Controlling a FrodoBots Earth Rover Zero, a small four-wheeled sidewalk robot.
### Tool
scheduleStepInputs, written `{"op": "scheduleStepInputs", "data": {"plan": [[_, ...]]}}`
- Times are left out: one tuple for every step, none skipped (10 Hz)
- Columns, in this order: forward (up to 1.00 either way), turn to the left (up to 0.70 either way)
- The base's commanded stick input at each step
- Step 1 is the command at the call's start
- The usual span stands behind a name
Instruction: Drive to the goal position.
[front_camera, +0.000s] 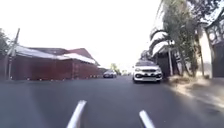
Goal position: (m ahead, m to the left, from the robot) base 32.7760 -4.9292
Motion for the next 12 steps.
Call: {"op": "scheduleStepInputs", "data": {"plan": [[0.85,0.00],[0.85,0.00],[0.85,0.00],[0.85,0.00],[0.85,0.00],[0.85,-0.34],[0.85,-0.34],[0.85,-0.34],[0.85,-0.34],[0.85,-0.34],[0.85,-0.34],[0.85,-0.34]]}}
